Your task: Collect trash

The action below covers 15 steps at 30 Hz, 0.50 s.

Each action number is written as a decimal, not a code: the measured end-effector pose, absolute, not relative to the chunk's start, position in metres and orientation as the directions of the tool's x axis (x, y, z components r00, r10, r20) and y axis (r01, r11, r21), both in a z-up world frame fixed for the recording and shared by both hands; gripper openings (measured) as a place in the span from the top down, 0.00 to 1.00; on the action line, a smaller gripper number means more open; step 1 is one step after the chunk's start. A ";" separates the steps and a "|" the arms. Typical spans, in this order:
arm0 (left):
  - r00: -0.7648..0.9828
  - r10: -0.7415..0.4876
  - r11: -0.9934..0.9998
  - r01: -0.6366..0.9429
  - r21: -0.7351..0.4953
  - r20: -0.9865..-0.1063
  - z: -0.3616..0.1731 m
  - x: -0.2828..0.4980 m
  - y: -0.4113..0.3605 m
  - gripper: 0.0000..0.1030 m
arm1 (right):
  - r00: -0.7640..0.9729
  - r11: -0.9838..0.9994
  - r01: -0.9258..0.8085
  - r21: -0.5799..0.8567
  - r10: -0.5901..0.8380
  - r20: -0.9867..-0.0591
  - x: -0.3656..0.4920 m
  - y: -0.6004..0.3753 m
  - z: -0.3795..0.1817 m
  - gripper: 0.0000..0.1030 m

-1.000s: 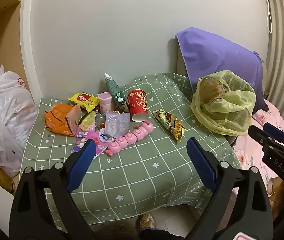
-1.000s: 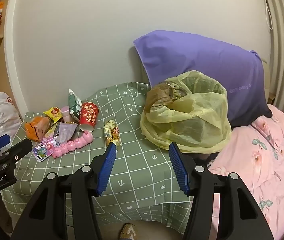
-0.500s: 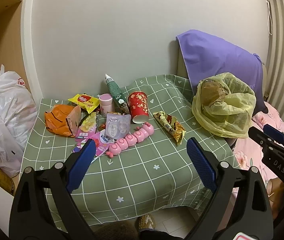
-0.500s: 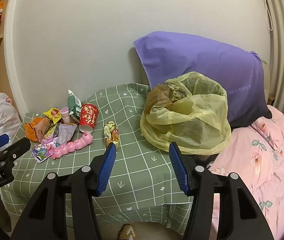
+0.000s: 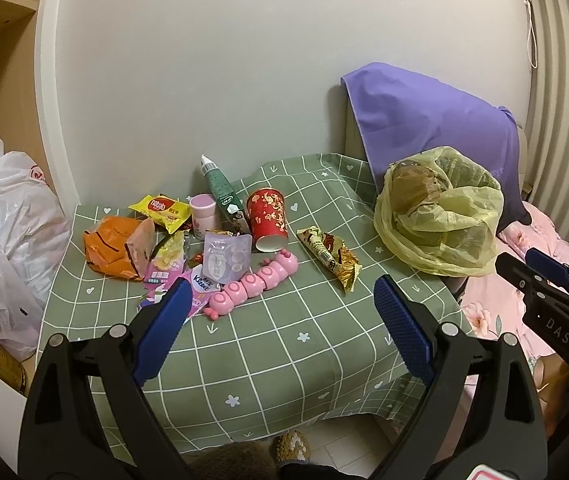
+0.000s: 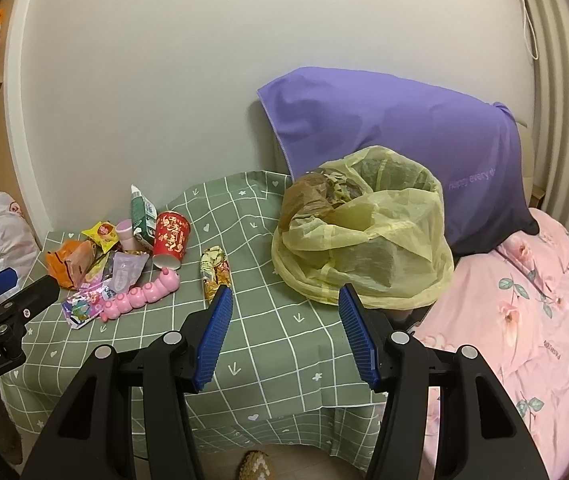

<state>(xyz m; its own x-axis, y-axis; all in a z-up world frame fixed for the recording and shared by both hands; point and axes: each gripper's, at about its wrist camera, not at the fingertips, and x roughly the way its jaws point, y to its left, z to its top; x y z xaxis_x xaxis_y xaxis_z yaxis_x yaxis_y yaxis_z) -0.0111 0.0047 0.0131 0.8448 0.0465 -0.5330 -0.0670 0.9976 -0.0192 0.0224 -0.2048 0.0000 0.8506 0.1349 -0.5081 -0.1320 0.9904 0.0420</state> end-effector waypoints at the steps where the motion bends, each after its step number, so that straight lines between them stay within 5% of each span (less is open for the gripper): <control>1: 0.845 0.046 0.998 -0.066 -0.019 -0.533 0.013 -0.011 0.005 0.15 | 0.851 0.991 -0.130 0.042 0.134 -0.507 0.022 -0.205 0.000 0.49; 15: 0.847 0.043 0.998 -0.061 -0.017 -0.529 0.014 -0.012 0.002 0.15 | 0.857 0.992 -0.120 0.044 0.125 -0.500 0.020 -0.209 0.001 0.49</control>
